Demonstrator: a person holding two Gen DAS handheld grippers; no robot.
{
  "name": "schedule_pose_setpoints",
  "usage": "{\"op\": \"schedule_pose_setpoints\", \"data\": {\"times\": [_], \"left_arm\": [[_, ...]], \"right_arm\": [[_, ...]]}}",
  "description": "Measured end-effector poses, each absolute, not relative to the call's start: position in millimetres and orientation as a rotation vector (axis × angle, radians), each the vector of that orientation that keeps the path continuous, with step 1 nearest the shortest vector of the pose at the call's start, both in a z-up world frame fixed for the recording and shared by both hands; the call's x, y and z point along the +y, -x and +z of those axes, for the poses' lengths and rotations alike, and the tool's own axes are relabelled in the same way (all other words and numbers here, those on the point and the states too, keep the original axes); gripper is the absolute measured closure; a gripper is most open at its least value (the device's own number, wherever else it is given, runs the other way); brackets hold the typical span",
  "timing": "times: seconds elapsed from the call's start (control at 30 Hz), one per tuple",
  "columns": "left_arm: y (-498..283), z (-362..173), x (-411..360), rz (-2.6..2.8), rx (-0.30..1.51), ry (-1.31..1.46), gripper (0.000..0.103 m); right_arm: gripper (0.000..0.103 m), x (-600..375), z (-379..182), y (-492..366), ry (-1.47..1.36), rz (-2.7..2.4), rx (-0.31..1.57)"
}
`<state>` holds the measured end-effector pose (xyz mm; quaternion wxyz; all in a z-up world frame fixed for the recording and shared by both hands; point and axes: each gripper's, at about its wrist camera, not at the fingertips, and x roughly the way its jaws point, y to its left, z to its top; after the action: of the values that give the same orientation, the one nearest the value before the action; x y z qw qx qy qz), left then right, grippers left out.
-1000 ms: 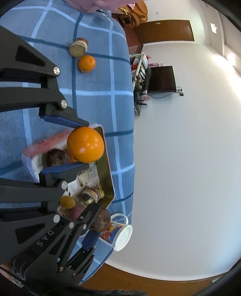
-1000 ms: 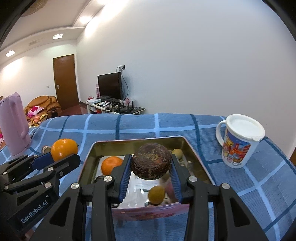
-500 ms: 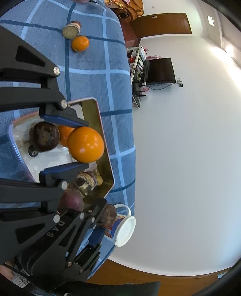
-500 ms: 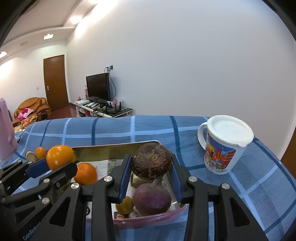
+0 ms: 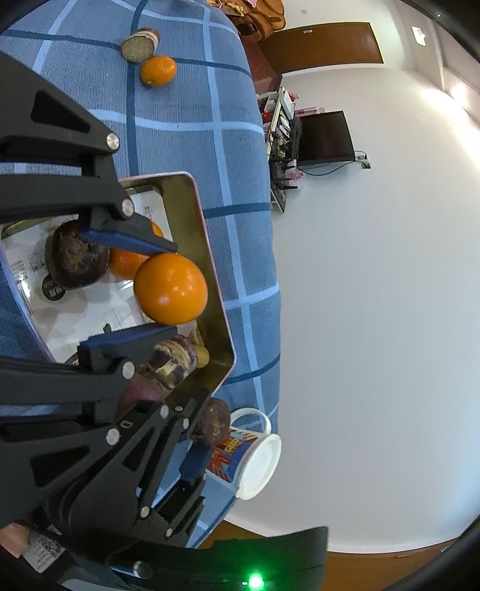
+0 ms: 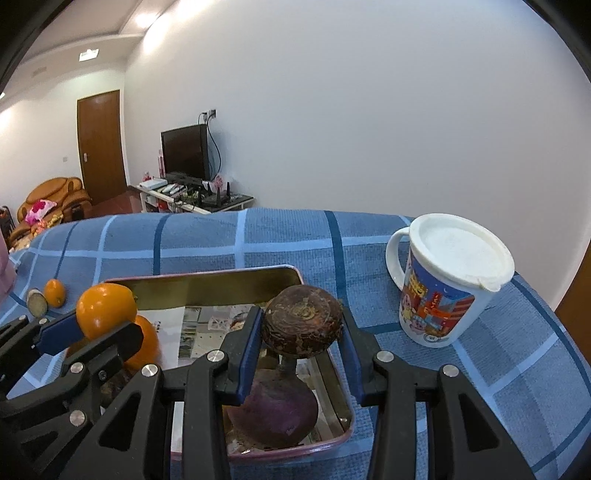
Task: Organize fruits
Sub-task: 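Lower the orange and brown fruit into the tin and open both tools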
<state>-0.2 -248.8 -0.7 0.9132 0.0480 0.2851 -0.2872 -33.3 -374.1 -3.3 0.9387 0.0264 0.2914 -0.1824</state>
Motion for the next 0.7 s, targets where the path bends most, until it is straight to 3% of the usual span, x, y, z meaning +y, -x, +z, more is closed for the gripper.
{"op": "schedule_pose_setpoints", "data": {"times": [0.7], "left_arm": [[-12.9, -13.2, -252.1, -0.517, 0.657, -0.114, 0.064]], "right_arm": [[0.061, -377.1, -15.6, -0.6, -0.036, -0.29, 0.681]]}}
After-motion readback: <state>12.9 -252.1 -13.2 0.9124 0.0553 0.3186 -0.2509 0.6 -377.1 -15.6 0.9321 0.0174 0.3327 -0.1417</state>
